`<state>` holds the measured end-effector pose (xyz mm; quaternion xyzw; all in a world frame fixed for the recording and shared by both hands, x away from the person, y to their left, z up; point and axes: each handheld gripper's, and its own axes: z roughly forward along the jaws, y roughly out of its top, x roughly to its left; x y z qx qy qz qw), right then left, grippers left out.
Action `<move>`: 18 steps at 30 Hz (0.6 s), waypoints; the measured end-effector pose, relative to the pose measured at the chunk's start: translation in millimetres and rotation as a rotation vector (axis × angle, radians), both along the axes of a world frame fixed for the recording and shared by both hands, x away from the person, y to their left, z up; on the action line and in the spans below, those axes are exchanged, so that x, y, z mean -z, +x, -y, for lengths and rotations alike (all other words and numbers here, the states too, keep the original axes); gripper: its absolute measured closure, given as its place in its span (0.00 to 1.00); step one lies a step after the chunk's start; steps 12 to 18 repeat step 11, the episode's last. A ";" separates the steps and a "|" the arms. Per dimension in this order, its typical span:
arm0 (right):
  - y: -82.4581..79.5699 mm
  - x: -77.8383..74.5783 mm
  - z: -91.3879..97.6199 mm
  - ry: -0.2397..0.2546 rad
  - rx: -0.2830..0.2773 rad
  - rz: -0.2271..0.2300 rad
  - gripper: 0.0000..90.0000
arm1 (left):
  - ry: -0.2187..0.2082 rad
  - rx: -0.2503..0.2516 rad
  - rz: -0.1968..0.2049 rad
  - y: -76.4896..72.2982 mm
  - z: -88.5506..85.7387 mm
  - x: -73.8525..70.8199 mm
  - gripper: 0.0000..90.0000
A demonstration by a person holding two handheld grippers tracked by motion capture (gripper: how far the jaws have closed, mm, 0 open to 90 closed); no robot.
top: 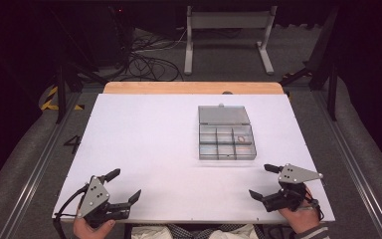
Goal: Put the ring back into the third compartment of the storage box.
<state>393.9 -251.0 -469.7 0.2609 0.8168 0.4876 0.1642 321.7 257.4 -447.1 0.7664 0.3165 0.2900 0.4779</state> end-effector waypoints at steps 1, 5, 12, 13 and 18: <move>-0.3 -0.3 -0.2 -0.002 0.000 0.003 0.00 | 0.000 0.002 0.000 0.0 0.1 0.0 0.15; 0.0 0.2 -0.7 -0.006 -0.002 0.002 0.00 | -0.001 0.004 0.005 -0.2 -0.1 -0.3 0.15; -0.8 -0.3 -1.4 -0.006 -0.006 0.004 0.00 | 0.003 0.001 0.010 0.0 -0.6 -0.6 0.15; -0.8 -0.3 -1.4 -0.006 -0.006 0.004 0.00 | 0.003 0.001 0.010 0.0 -0.6 -0.6 0.15; -0.8 -0.3 -1.4 -0.006 -0.006 0.004 0.00 | 0.003 0.001 0.010 0.0 -0.6 -0.6 0.15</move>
